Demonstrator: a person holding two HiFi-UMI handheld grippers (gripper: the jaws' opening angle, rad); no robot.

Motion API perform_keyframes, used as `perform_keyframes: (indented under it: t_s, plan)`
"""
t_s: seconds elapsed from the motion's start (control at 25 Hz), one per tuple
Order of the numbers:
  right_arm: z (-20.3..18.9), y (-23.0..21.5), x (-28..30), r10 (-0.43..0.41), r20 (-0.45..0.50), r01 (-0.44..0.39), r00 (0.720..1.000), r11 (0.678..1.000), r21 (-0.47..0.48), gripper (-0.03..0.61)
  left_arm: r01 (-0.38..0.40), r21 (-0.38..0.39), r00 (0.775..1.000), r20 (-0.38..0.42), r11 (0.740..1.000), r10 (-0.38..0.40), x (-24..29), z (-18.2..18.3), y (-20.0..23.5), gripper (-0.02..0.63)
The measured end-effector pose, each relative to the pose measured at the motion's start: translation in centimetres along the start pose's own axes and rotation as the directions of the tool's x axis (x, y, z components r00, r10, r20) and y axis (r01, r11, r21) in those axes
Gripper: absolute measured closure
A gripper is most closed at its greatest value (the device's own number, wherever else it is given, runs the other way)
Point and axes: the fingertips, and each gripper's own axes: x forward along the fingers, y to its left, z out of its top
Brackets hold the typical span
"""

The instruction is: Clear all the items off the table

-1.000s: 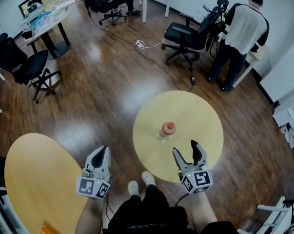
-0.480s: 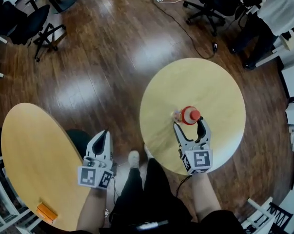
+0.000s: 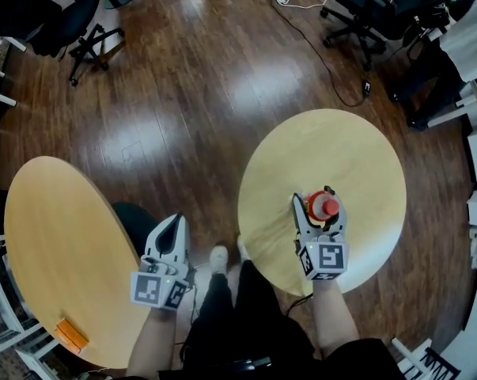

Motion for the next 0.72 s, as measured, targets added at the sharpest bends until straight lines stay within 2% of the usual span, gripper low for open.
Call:
perform_keyframes:
  t_s: [0.2, 0.48, 0.6, 0.72]
  plan:
    - [1.6, -0.6, -0.5, 0.005, 0.02, -0.005, 1.0, 1.0, 0.019, 0.264, 0.019, 0.017, 0.999, 0.028, 1.0, -0.02, -0.3, 2.1, -0.7, 0.614]
    - [8.7, -0.9, -2.5, 0.06, 0.127, -0.055, 0.99, 0.998, -0.043, 0.262, -0.028, 0.041, 0.985, 0.17, 0.999, 0.021, -2.5, 7.8, -1.0, 0.614]
    - [11.5, -0.1, -2.7, 0.113, 0.176, -0.102, 0.978, 0.992, -0.068, 0.262, -0.089, 0.074, 0.968, 0.243, 0.993, 0.069, -5.5, 11.3, -0.4, 0.614]
    - [13.4, 2.0, -1.9, 0.187, 0.198, -0.168, 0.962, 0.98, -0.109, 0.262, -0.191, 0.043, 0.931, 0.325, 0.981, 0.167, -9.8, 13.3, 1.6, 0.614]
